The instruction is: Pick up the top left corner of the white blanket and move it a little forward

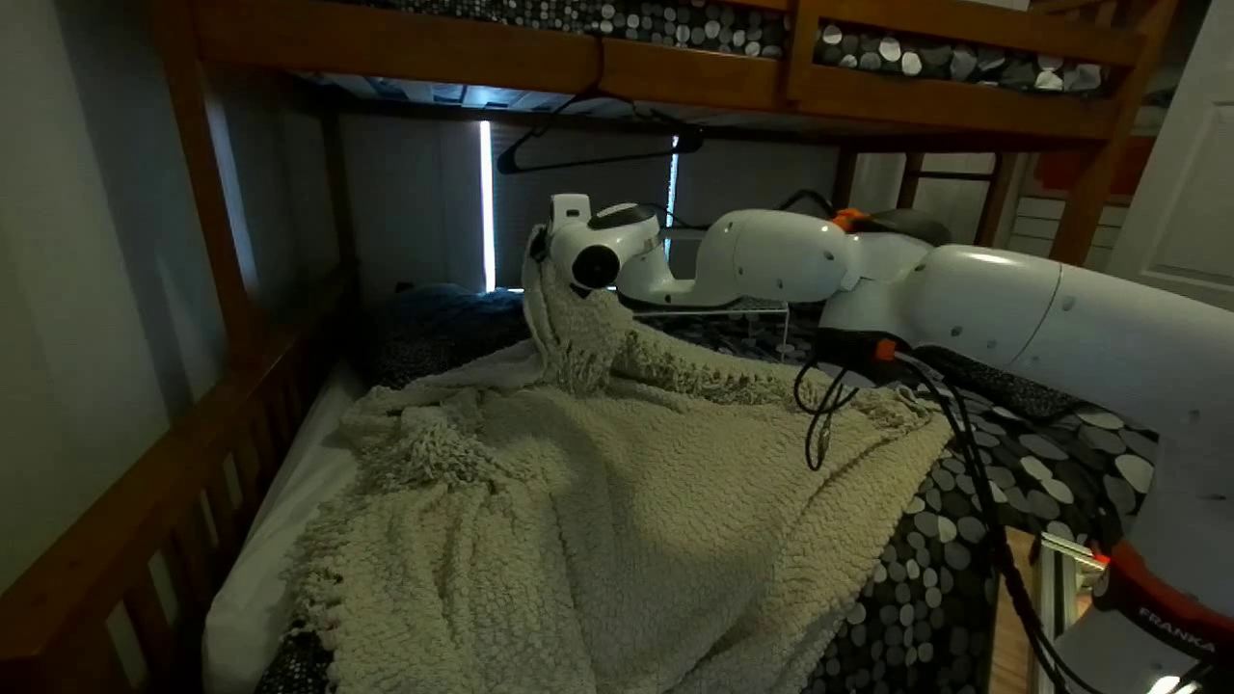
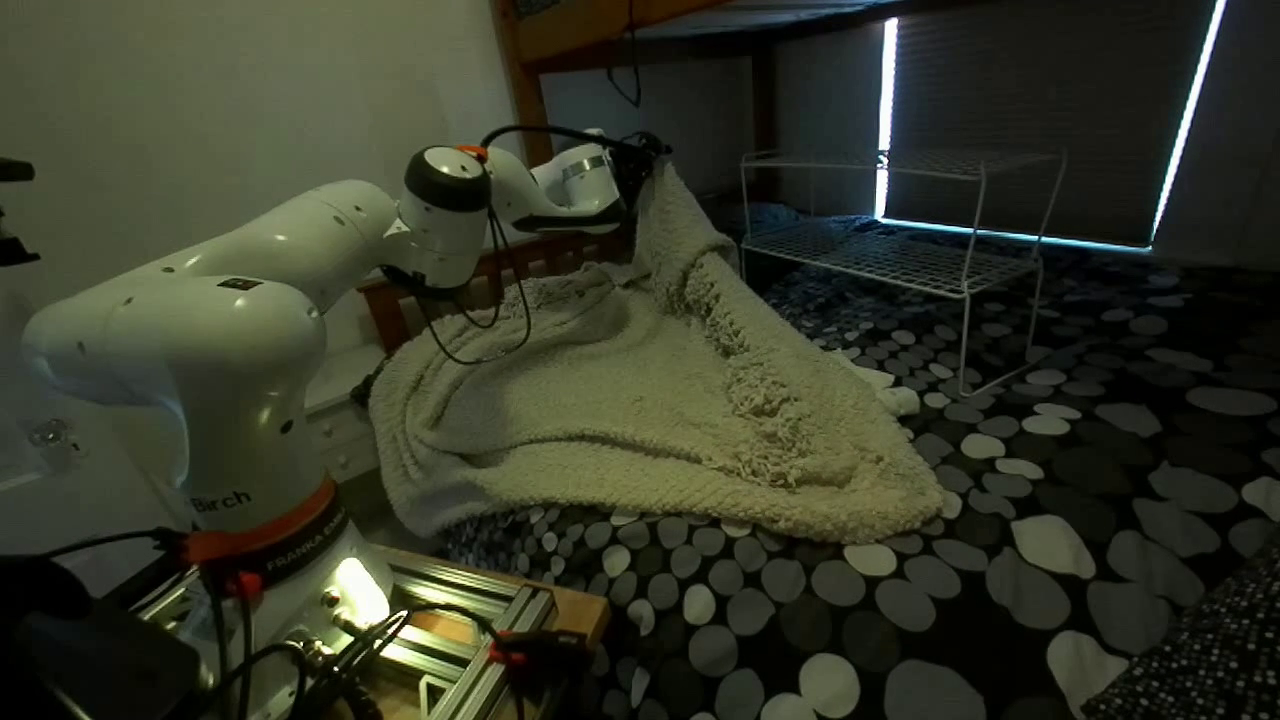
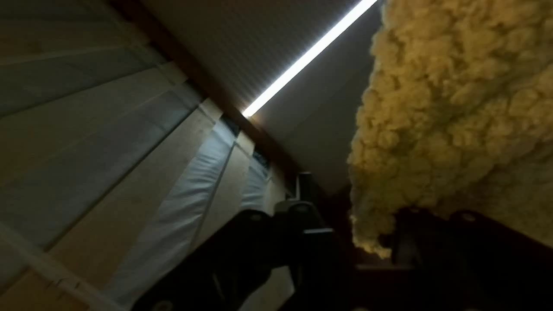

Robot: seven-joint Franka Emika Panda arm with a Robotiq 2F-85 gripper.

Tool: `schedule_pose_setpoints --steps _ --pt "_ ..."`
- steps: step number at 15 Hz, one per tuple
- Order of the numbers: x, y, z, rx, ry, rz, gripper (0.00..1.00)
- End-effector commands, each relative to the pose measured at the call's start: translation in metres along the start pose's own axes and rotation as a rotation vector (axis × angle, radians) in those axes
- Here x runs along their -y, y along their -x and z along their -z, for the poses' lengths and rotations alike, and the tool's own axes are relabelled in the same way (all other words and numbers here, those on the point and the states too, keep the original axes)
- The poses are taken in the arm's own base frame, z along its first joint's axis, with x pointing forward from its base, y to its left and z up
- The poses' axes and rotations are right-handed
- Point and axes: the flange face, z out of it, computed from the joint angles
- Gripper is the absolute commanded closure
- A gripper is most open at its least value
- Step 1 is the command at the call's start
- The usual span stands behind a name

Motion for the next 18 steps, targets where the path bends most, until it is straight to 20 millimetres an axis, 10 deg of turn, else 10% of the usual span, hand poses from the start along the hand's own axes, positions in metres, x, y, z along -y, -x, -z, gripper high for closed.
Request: schedule_pose_setpoints --steps 1,6,18 --pt "0.026 0.003 0.012 0.073 -0.177 -0.012 0.33" --pt "0.034 -0.021 0.03 0.088 -0.414 -0.142 0.0" --pt "0.031 -0.043 0.05 0.297 -0.892 -0.169 0.0"
